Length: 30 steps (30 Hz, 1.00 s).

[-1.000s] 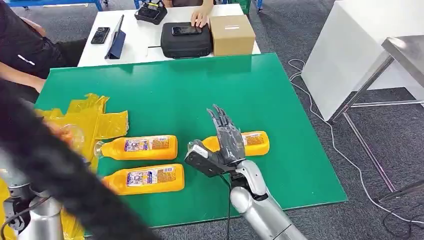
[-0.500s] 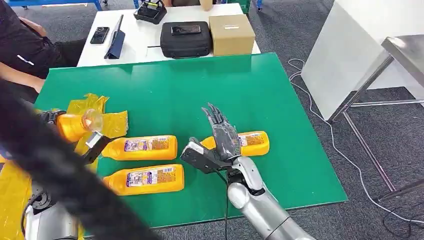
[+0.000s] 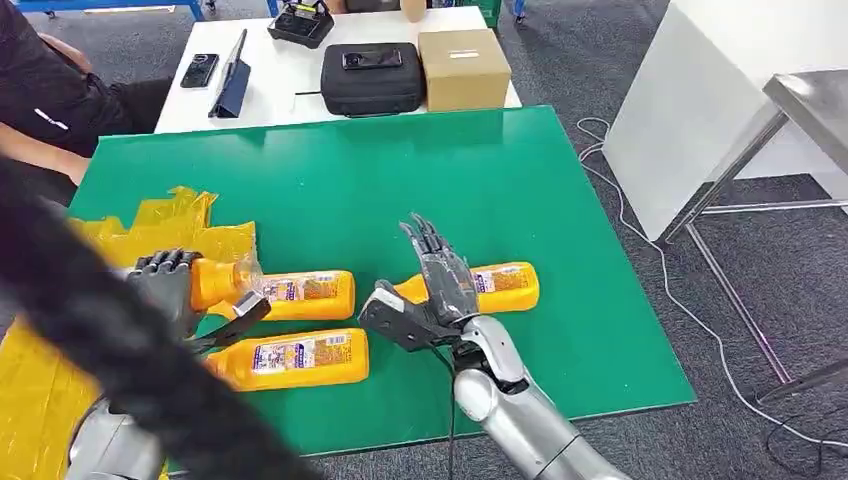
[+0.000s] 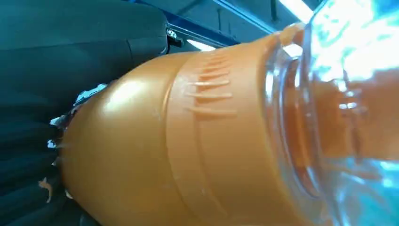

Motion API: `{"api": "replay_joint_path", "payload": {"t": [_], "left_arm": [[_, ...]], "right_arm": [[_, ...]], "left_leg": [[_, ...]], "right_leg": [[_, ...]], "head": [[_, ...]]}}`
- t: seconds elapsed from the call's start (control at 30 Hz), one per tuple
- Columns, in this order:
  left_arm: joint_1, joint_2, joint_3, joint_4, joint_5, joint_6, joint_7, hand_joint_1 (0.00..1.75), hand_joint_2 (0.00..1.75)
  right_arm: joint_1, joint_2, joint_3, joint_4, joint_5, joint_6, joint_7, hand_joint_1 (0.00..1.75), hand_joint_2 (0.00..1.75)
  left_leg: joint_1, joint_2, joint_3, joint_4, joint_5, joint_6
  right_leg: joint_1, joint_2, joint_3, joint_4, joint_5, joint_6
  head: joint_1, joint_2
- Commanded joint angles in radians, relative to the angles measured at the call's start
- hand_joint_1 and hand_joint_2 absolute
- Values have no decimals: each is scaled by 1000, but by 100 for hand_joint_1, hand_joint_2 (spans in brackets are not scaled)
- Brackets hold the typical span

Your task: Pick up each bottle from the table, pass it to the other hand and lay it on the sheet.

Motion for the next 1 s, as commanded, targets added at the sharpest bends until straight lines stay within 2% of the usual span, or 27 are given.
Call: {"api": "replay_joint_path", "payload": {"t": [0.03, 0.07, 0.2, 0.27, 0.33, 0.37, 0.7, 0.83, 1.0], "left_arm": [[-40, 54, -75, 183, -6, 1, 16, 175, 175], [-29, 53, -74, 184, -5, 1, 22, 166, 175], [-22, 59, -65, 199, 9, 1, 10, 175, 175], [-16, 61, -49, 208, 13, 1, 4, 168, 175], [-18, 64, -38, 252, 29, 1, -9, 17, 175], [-23, 67, -30, 270, 23, 1, 7, 0, 0], [-15, 65, 1, 270, 69, 1, -69, 0, 0], [7, 51, 71, 244, 106, 1, -130, 0, 0], [30, 12, 234, 198, 179, 1, -259, 0, 0]], "right_arm": [[-35, -38, 49, 51, -11, 15, -5, 0, 0], [-35, -39, 51, 55, -13, 19, -7, 0, 0], [-35, -42, 54, 60, -19, 22, -12, 0, 0], [-33, -43, 56, 63, -25, 23, -15, 0, 0], [-36, -44, 58, 74, -31, 25, -20, 0, 0], [-40, -43, 60, 79, -32, 28, -20, 0, 0], [-48, -42, 64, 100, -45, 29, -28, 0, 0], [-57, -41, 73, 118, -56, 28, -35, 0, 0], [-72, -41, 84, 143, -65, 25, -36, 0, 0]], "left_leg": [[0, 1, 4, -2, -1, -1], [0, 1, 3, -1, -1, -1], [0, 0, 4, -2, -1, -1], [0, 0, 3, -1, -1, -1], [0, 2, 7, -2, -2, -1], [0, 1, 3, -1, -1, -1], [0, 1, 4, -1, -1, -1], [0, 2, 5, -2, -2, -1], [0, 2, 4, -1, -1, -1]], "right_leg": [[0, 0, 4, -1, -1, 0], [0, 0, 3, -1, -1, 0], [0, -1, 4, -1, -1, 0], [0, -1, 3, -1, -1, 0], [0, 0, 6, -2, -2, 1], [0, 0, 2, -1, 0, 0], [0, 0, 4, -1, -1, 0], [0, 1, 5, -1, -1, 1], [0, 1, 4, -1, -1, 0]], "head": [[0, 0], [0, 0], [0, 0], [0, 0], [0, 0], [0, 0], [0, 0], [0, 0], [0, 0]]}}
